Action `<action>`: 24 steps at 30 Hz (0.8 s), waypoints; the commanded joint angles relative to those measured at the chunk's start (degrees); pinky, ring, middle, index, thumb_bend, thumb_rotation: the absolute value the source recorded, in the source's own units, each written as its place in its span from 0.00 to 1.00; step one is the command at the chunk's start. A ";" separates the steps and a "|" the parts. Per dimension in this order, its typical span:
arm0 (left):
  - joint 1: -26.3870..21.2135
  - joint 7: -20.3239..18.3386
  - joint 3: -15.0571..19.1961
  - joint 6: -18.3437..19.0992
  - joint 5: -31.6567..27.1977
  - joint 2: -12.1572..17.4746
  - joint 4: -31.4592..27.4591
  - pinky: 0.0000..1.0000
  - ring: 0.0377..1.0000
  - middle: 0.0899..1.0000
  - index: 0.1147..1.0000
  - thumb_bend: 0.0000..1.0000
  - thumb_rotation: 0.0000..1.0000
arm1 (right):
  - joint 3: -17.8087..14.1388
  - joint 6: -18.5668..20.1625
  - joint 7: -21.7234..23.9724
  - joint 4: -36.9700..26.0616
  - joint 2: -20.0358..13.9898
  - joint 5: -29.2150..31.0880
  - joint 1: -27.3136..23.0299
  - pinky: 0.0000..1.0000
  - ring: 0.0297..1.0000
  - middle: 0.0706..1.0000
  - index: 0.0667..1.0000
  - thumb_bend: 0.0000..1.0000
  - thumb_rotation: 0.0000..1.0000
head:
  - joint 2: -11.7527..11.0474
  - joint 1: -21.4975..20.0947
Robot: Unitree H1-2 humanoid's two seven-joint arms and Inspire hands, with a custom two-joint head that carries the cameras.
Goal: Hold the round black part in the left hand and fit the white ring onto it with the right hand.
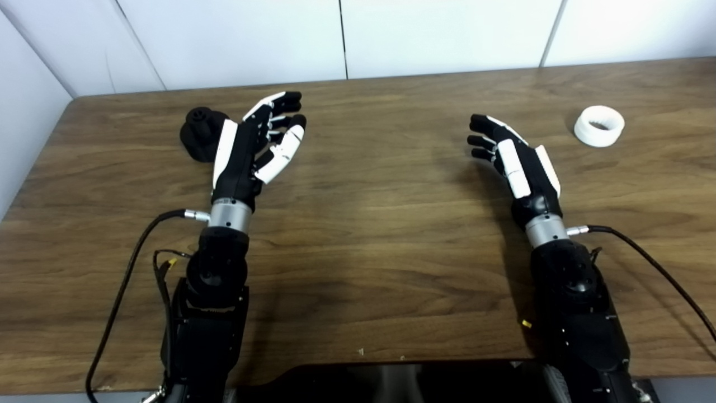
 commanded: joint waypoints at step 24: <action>-0.56 2.53 3.47 -7.70 -6.41 -5.43 8.26 0.71 0.80 0.84 0.82 0.50 0.69 | -0.02 -1.91 0.01 -0.45 0.04 0.61 -1.80 0.80 0.80 0.82 0.80 0.62 0.96 | 0.22 -0.34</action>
